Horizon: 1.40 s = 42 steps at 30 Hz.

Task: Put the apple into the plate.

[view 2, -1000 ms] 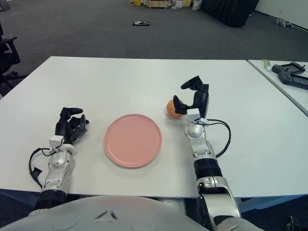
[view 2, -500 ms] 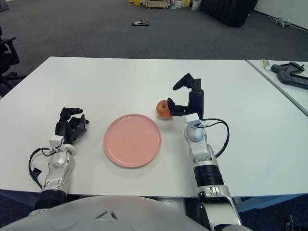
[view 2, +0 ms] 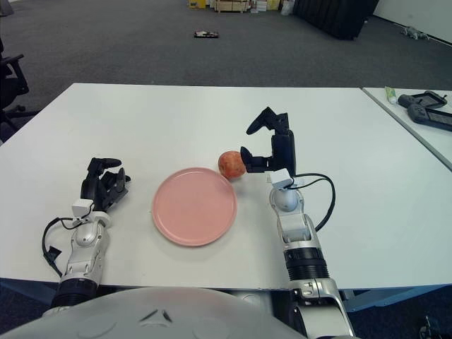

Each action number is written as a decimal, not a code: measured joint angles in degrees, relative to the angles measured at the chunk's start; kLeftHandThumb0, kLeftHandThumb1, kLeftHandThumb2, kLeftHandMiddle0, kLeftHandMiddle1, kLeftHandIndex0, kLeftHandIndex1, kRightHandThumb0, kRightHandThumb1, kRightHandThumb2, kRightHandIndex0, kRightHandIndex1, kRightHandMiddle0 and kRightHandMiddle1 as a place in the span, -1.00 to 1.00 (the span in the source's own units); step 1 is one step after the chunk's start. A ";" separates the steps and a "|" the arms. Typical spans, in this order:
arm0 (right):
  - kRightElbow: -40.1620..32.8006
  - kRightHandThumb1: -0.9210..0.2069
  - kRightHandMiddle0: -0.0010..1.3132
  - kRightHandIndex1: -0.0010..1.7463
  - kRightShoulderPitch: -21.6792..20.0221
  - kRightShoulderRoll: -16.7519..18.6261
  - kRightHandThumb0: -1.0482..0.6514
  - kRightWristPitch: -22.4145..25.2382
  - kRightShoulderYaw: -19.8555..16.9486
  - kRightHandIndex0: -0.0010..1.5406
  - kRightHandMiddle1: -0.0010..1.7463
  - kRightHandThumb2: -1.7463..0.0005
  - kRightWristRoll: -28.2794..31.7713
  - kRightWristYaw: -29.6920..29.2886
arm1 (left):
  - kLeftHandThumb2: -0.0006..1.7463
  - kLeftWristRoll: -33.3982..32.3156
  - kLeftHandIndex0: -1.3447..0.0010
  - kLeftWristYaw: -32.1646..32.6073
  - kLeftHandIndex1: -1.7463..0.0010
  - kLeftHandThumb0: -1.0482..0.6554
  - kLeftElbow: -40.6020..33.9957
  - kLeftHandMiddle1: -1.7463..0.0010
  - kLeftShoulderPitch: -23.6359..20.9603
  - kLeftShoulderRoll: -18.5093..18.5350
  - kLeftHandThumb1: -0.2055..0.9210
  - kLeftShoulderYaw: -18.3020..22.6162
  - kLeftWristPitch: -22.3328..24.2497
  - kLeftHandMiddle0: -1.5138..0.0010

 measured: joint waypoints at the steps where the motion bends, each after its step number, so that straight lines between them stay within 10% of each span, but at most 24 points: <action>1: -0.54 0.07 -0.29 0.99 0.10 0.00 0.23 0.91 0.04 -0.18 0.83 -0.45 0.00 0.57 | -0.07 0.00 0.53 0.00 -1.00 -0.21 0.00 -0.79 0.00 -0.01 0.64 0.00 0.00 0.22; 2: -1.02 -0.17 -0.41 0.99 0.16 -0.01 0.23 1.75 0.09 -0.31 0.82 -0.27 -0.02 1.03 | -0.07 0.00 0.53 0.00 -1.00 -0.21 -0.01 -0.79 0.00 -0.01 0.64 -0.01 0.00 0.22; 7: -3.10 -0.06 -0.90 0.44 0.62 -0.16 -0.45 6.14 0.24 -0.88 0.40 -0.12 -0.76 3.36 | -0.09 -0.03 0.54 0.00 -1.00 -0.21 -0.01 -0.78 0.00 -0.01 0.67 0.01 -0.01 0.24; 17: -4.29 -0.48 -1.00 -0.88 2.36 -2.32 -0.89 12.41 1.43 -1.00 -0.78 0.25 -5.54 6.19 | -0.09 0.03 0.54 0.00 -1.00 -0.21 0.01 -0.79 0.00 0.00 0.67 0.01 -0.05 0.24; 42: -8.07 -0.72 -1.00 -1.00 2.96 -4.68 -0.99 22.40 4.53 -1.00 -1.00 0.68 -10.21 14.15 | -0.11 -0.08 0.56 0.00 -1.00 -0.20 0.05 -0.76 0.01 0.02 0.69 0.03 -0.09 0.24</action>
